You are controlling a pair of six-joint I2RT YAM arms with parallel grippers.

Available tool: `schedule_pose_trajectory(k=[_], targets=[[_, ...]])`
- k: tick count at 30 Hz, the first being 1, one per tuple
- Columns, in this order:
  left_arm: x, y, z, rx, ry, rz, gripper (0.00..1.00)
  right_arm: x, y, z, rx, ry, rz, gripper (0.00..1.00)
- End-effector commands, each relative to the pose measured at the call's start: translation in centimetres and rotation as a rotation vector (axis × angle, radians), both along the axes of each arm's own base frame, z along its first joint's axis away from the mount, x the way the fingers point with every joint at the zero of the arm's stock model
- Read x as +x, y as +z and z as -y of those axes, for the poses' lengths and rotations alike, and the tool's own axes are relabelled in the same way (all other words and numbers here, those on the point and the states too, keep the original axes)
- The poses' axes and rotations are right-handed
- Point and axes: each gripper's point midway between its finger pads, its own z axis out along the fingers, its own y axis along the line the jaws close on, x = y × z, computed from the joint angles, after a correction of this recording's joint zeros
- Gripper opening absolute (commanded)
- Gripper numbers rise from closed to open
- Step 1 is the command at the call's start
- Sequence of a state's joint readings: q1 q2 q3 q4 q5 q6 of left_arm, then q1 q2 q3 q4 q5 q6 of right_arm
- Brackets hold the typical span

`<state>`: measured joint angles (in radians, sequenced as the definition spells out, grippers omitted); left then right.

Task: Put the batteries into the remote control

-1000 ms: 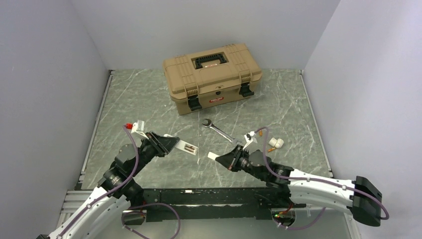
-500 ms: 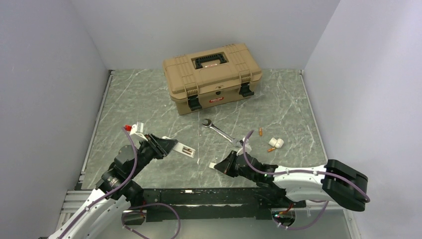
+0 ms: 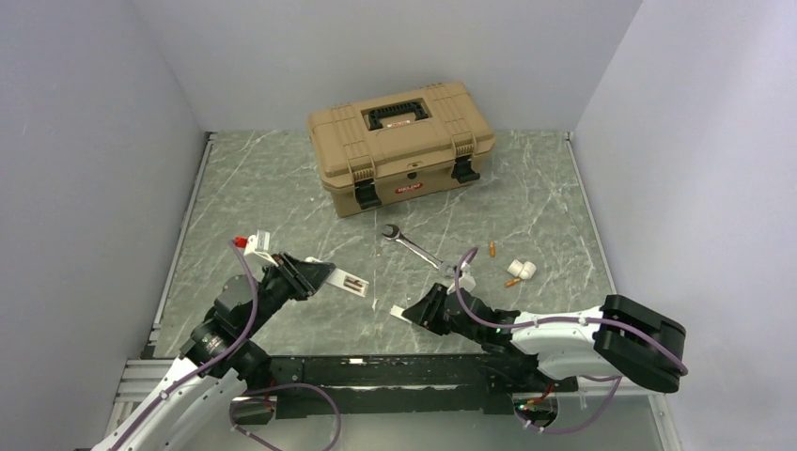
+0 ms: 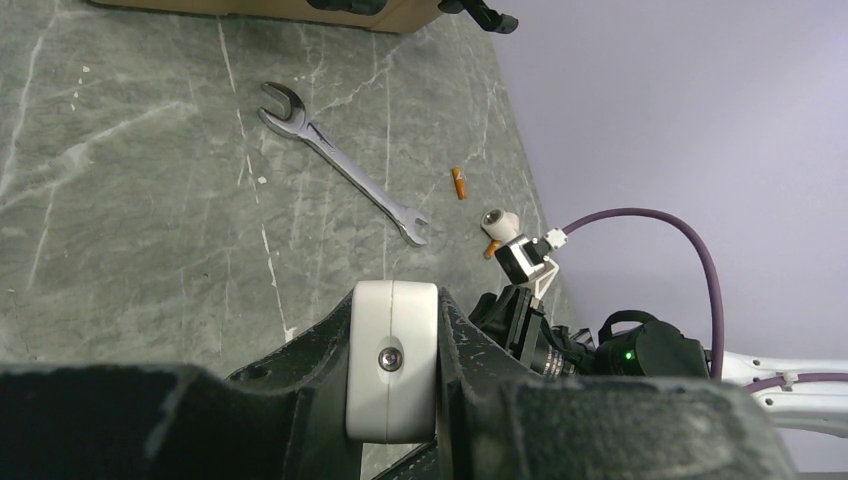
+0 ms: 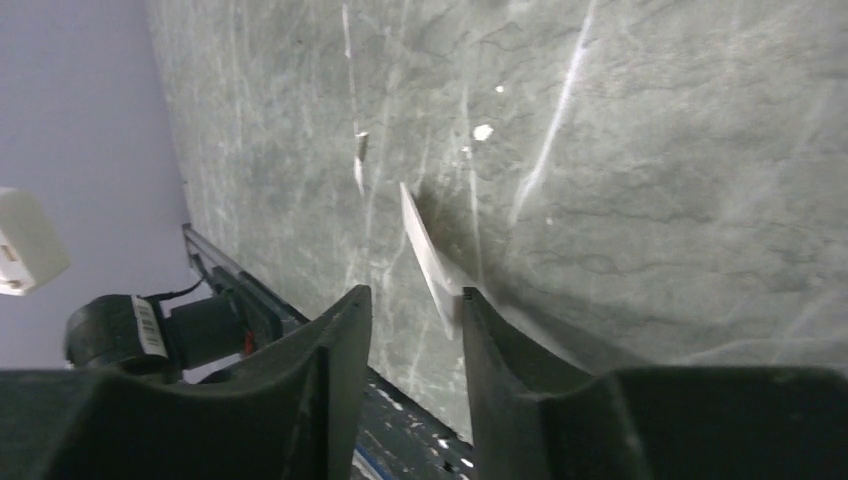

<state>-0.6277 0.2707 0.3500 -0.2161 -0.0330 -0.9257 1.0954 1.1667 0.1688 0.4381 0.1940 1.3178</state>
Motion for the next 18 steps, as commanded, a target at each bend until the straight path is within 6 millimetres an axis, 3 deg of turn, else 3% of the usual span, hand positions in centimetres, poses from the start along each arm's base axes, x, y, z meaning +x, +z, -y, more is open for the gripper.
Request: schedule_pose_trajectory(k=[1,7,11,15,18], targets=[[0.0,1.8,0.0,-0.034,0.003,0.051,0.00,0.8,0.3,0.5,-0.031,-0.042,0.013,0.46],[0.1,1.8,-0.1,-0.033,0.006,0.048,0.00,1.3,0.1,2.2,-0.147,-0.076,0.025,0.67],[0.1,1.7,0.0,-0.033,0.005,0.045,0.00,2.0,0.7,4.1,-0.265,-0.111,0.063,0.71],[0.0,1.7,-0.1,-0.031,0.006,0.046,0.00,3.9,4.0,6.5,-0.407,-0.164,0.175,0.70],[-0.1,1.8,0.2,-0.036,-0.016,0.058,0.00,5.9,8.3,7.8,-0.492,-0.205,0.267,0.67]])
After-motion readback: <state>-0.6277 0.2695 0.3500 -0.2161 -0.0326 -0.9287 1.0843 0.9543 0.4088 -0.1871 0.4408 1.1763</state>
